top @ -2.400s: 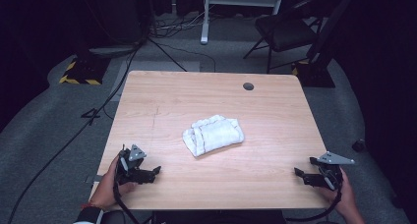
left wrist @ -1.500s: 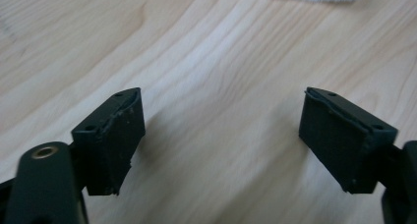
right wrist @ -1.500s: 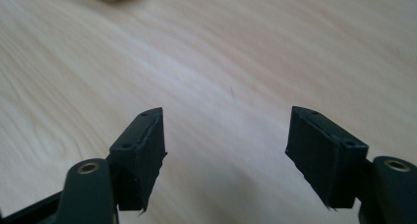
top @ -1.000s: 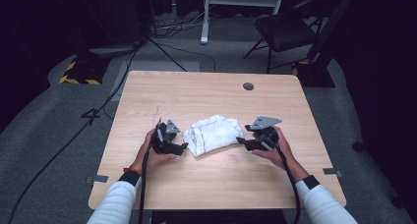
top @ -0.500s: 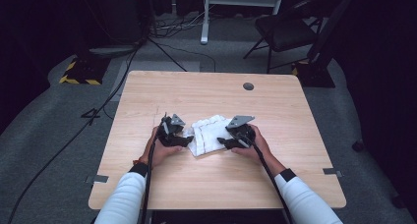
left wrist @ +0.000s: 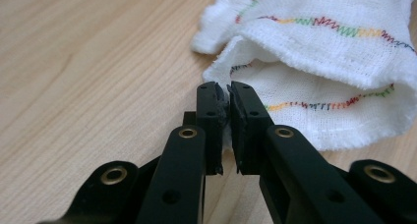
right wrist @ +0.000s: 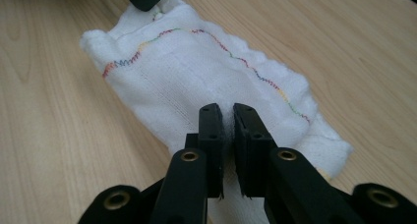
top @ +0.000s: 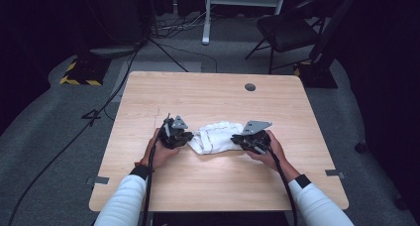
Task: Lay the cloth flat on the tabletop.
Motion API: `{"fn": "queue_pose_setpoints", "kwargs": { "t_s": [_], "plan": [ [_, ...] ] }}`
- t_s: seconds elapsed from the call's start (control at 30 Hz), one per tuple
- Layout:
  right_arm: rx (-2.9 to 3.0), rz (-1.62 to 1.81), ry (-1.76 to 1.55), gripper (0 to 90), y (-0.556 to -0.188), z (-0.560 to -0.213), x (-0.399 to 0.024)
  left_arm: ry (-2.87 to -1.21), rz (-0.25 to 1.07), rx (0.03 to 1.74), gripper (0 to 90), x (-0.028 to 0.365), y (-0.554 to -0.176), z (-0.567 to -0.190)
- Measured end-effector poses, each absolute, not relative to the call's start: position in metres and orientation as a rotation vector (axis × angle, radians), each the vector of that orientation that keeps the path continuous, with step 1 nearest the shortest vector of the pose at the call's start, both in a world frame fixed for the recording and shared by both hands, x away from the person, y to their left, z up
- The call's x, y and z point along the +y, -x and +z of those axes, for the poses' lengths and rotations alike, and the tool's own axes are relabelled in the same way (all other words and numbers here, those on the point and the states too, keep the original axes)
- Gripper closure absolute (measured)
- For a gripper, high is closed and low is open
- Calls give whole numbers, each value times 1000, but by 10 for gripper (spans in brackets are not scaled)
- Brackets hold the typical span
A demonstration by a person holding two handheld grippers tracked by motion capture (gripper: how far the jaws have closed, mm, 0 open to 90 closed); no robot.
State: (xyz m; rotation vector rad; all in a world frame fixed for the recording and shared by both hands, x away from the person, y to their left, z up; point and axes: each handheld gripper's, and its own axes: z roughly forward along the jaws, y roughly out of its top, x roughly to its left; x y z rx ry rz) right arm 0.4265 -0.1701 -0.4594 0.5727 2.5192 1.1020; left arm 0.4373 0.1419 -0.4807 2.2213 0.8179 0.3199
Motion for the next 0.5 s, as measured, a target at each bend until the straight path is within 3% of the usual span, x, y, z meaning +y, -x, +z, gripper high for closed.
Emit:
{"fn": "queue_pose_setpoints", "kwargs": {
  "t_s": [0.27, 0.5],
  "plan": [
    [2609, 1075, -445, 819, -392, -459, -199, -2224, 291, 737, 836, 136, -418, -471],
    [2674, 1030, -475, 728, -364, -474, -216, -2306, 289, 660, 834, 123, -396, -474]
  ]
}}
